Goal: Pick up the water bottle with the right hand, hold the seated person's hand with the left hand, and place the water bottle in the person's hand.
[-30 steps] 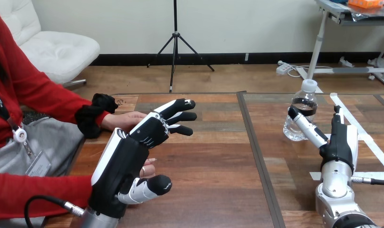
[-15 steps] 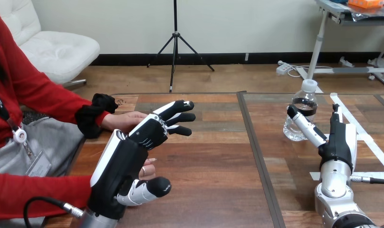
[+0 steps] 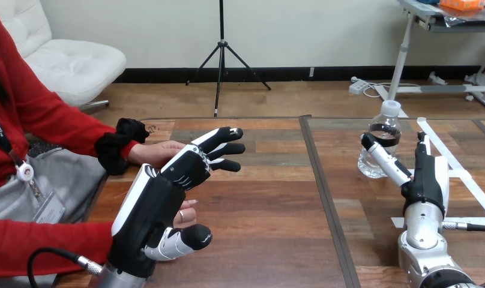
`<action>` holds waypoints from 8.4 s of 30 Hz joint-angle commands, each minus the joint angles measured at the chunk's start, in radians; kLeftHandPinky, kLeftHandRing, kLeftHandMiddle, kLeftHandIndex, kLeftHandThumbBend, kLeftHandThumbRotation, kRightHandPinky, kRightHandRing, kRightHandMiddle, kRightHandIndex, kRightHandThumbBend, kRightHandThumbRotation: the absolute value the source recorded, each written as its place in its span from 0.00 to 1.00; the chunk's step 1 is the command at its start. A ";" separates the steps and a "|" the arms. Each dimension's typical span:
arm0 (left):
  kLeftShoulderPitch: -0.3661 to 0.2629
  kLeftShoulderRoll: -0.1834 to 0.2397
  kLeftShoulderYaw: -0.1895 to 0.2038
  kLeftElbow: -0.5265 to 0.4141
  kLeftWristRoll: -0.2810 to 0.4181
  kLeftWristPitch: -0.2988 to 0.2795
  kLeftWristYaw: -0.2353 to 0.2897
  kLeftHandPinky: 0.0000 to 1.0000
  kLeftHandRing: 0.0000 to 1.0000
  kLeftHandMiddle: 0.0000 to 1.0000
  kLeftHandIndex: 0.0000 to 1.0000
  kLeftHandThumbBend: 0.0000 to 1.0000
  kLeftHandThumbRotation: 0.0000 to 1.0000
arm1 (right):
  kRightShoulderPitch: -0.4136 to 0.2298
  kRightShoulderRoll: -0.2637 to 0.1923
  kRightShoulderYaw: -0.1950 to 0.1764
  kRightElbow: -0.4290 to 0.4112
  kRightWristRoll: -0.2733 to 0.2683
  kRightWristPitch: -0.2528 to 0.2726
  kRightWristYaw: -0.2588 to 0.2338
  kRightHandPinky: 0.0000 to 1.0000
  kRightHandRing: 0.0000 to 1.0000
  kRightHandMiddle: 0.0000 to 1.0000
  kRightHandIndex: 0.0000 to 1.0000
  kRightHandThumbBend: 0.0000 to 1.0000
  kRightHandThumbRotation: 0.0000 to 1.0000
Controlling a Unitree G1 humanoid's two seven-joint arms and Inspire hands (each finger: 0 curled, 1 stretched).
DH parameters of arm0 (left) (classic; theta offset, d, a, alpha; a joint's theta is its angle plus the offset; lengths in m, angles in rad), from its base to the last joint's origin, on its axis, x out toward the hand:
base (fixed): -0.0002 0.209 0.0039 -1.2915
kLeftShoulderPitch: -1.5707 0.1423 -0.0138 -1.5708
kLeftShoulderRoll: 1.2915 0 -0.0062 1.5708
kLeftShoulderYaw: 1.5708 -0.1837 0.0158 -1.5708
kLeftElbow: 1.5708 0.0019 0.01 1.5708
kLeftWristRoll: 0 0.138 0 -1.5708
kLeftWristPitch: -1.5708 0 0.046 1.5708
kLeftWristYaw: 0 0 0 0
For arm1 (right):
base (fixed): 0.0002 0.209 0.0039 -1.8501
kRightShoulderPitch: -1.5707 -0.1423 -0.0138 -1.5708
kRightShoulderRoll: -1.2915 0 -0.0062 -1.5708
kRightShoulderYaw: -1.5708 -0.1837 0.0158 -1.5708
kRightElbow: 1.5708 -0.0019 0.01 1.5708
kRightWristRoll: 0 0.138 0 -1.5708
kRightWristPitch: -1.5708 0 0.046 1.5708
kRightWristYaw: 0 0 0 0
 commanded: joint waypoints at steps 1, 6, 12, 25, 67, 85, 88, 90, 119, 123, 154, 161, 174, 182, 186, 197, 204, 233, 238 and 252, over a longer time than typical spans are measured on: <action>-0.043 -0.001 -0.005 -0.018 -0.033 -0.002 -0.015 0.71 0.82 0.87 0.84 1.00 0.79 | -0.113 -0.041 0.001 -0.025 -0.005 0.006 0.010 1.00 1.00 1.00 1.00 1.00 0.59; -0.031 0.000 0.003 -0.039 -0.007 0.000 0.006 0.71 0.81 0.86 0.84 1.00 0.78 | -0.128 -0.054 -0.002 -0.022 -0.005 0.018 0.027 0.96 1.00 1.00 1.00 1.00 0.60; -0.037 0.003 0.002 -0.026 -0.031 -0.009 -0.011 0.71 0.81 0.86 0.84 1.00 0.79 | -0.144 -0.067 -0.015 -0.017 0.008 0.034 0.054 0.98 1.00 1.00 1.00 1.00 0.59; -0.023 0.014 0.003 -0.041 -0.062 0.014 -0.034 0.72 0.82 0.87 0.85 1.00 0.77 | -0.181 -0.097 0.010 -0.008 -0.033 0.082 0.017 0.86 0.99 1.00 1.00 1.00 0.66; 0.005 -0.014 0.003 -0.072 -0.056 0.036 -0.035 0.71 0.82 0.86 0.84 1.00 0.74 | -0.256 -0.176 0.013 -0.005 -0.059 0.096 0.065 0.85 0.99 1.00 1.00 1.00 0.63; 0.012 -0.036 0.001 -0.069 -0.030 0.021 -0.008 0.70 0.81 0.85 0.83 1.00 0.77 | -0.300 -0.228 0.099 -0.007 -0.170 0.090 0.071 0.90 1.00 1.00 1.00 1.00 0.61; 0.012 -0.034 0.003 -0.066 -0.021 0.016 -0.007 0.70 0.81 0.85 0.84 1.00 0.77 | -0.307 -0.230 0.105 -0.009 -0.180 0.088 0.075 0.90 0.99 0.99 0.99 1.00 0.57; 0.012 -0.035 0.006 -0.064 -0.007 0.008 0.000 0.70 0.81 0.85 0.84 1.00 0.78 | -0.312 -0.235 0.122 -0.008 -0.199 0.088 0.076 0.89 0.99 0.99 0.99 1.00 0.56; 0.033 -0.049 -0.006 -0.084 0.031 0.010 0.035 0.71 0.81 0.85 0.84 1.00 0.77 | -0.362 -0.249 0.289 -0.002 -0.379 0.095 0.046 0.88 0.95 0.95 0.95 1.00 0.61; 0.029 -0.050 -0.015 -0.077 0.019 -0.002 0.030 0.71 0.81 0.85 0.84 1.00 0.76 | -0.367 -0.245 0.298 0.000 -0.380 0.095 0.050 0.87 0.94 0.94 0.95 1.00 0.60; 0.039 -0.057 -0.038 -0.077 0.009 -0.030 0.041 0.71 0.82 0.86 0.85 1.00 0.76 | -0.380 -0.213 0.353 0.011 -0.409 0.115 0.092 0.84 0.92 0.93 0.94 1.00 0.58; 0.052 -0.057 -0.043 -0.089 0.008 -0.019 0.043 0.71 0.82 0.87 0.85 1.00 0.76 | -0.381 -0.204 0.355 0.017 -0.406 0.135 0.127 0.82 0.91 0.92 0.94 1.00 0.58; 0.082 -0.062 -0.055 -0.130 0.022 -0.007 0.061 0.71 0.83 0.87 0.86 1.00 0.76 | -0.376 -0.189 0.401 0.024 -0.445 0.152 0.140 0.81 0.90 0.91 0.94 1.00 0.58; 0.100 -0.060 -0.064 -0.154 0.022 -0.005 0.068 0.71 0.83 0.87 0.86 1.00 0.76 | -0.374 -0.177 0.418 0.028 -0.461 0.159 0.154 0.80 0.89 0.90 0.93 1.00 0.57; 0.110 -0.056 -0.065 -0.170 0.031 -0.001 0.077 0.70 0.84 0.88 0.86 1.00 0.76 | -0.375 -0.173 0.428 0.030 -0.469 0.167 0.168 0.81 0.89 0.91 0.94 1.00 0.58; 0.118 -0.057 -0.067 -0.172 0.035 -0.019 0.089 0.70 0.83 0.88 0.86 1.00 0.76 | -0.371 -0.165 0.435 0.031 -0.475 0.179 0.190 0.67 0.78 0.78 0.89 1.00 0.60; 0.130 -0.061 -0.078 -0.184 0.021 -0.009 0.095 0.70 0.83 0.87 0.86 1.00 0.71 | -0.362 -0.171 0.448 0.033 -0.485 0.164 0.194 0.65 0.71 0.73 0.81 1.00 0.72; 0.113 -0.067 -0.093 -0.165 -0.002 -0.006 0.080 0.75 0.85 0.88 0.87 1.00 0.72 | -0.358 -0.203 0.436 0.014 -0.461 0.027 0.257 0.32 0.22 0.24 0.24 1.00 0.82; 0.110 -0.069 -0.092 -0.166 0.007 0.002 0.086 0.74 0.84 0.88 0.86 1.00 0.73 | -0.368 -0.209 0.438 0.004 -0.461 0.004 0.279 0.19 0.14 0.18 0.19 1.00 0.84; 0.073 -0.083 -0.096 -0.132 0.000 -0.006 0.076 0.75 0.85 0.88 0.86 1.00 0.74 | -0.386 -0.233 0.438 -0.034 -0.458 -0.071 0.305 0.14 0.14 0.20 0.22 1.00 0.85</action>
